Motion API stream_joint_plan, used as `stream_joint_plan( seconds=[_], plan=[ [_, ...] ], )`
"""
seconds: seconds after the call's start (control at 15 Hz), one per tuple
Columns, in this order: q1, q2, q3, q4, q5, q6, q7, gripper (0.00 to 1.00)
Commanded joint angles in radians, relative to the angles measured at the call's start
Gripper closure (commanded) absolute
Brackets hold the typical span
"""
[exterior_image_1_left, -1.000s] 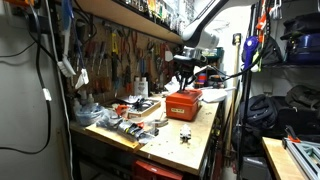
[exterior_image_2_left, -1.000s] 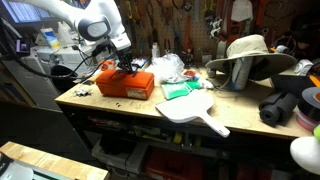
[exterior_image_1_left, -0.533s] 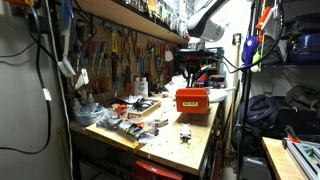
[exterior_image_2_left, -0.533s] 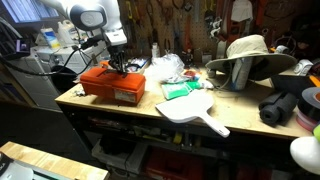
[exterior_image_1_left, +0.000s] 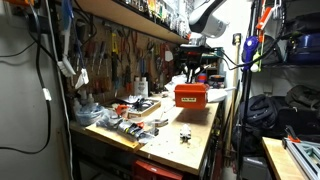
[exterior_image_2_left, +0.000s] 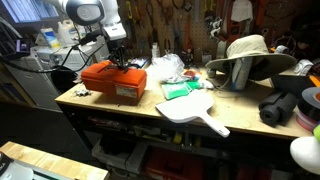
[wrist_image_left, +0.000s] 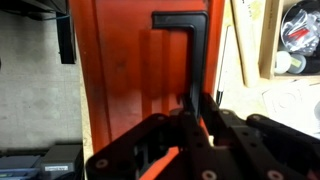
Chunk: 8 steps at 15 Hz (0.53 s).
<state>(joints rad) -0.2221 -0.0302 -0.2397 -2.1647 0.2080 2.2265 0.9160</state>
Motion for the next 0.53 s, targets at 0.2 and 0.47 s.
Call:
stream_joint_plan(
  seconds=[0.2,0.47],
  plan=[
    [-0.025,-0.031,-0.005,0.049,-0.03,0.05,0.076,0.96],
    [-0.035,-0.025,-0.01,0.088,-0.025,0.085,0.08,0.96]
  ],
)
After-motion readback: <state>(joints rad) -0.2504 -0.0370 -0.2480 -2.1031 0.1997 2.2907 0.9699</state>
